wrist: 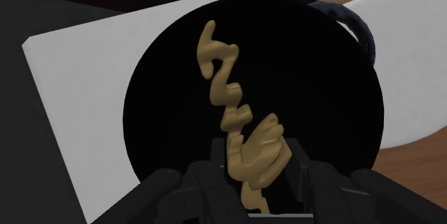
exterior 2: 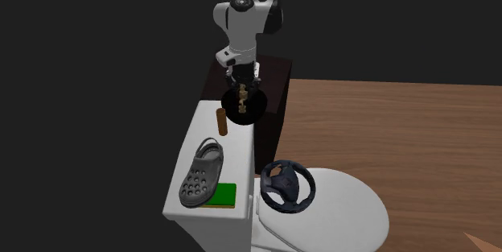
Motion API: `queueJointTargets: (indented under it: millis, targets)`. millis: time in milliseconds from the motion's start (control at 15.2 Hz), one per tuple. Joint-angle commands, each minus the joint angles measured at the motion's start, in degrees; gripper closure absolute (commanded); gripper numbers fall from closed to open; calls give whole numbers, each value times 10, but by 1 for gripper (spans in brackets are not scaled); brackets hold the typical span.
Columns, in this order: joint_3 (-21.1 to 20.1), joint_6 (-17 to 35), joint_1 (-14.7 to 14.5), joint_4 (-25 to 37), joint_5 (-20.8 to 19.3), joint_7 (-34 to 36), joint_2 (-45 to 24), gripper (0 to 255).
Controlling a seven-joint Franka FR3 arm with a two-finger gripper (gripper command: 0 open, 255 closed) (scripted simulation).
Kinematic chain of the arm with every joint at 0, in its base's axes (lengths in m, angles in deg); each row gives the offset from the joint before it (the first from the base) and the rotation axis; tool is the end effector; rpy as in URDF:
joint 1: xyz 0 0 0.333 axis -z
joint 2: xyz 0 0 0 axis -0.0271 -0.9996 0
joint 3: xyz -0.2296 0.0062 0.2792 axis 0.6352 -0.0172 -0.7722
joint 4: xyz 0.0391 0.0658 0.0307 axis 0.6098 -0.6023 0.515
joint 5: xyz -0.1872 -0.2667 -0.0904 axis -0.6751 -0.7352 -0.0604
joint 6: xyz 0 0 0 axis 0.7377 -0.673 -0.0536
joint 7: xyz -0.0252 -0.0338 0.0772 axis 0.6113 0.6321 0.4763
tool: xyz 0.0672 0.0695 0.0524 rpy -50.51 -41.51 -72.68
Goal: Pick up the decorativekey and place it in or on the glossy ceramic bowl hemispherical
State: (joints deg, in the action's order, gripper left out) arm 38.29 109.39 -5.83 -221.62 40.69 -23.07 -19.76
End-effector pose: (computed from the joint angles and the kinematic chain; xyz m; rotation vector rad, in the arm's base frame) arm 0.3185 0.1220 0.4214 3.1331 0.0045 0.0127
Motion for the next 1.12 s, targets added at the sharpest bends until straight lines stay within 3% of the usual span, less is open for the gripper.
queueJointTargets:
  millis: [0,462,528,858,1056]
  targets:
    - [-2,14,0,-5,-1,2,-9,255]
    - [-2,14,0,-5,-1,2,-9,255]
    - [-2,14,0,-4,-1,2,-9,0]
    - [-2,14,0,-5,-1,2,-9,0]
    - [6,-58,-3,23,3,-3,36,0]
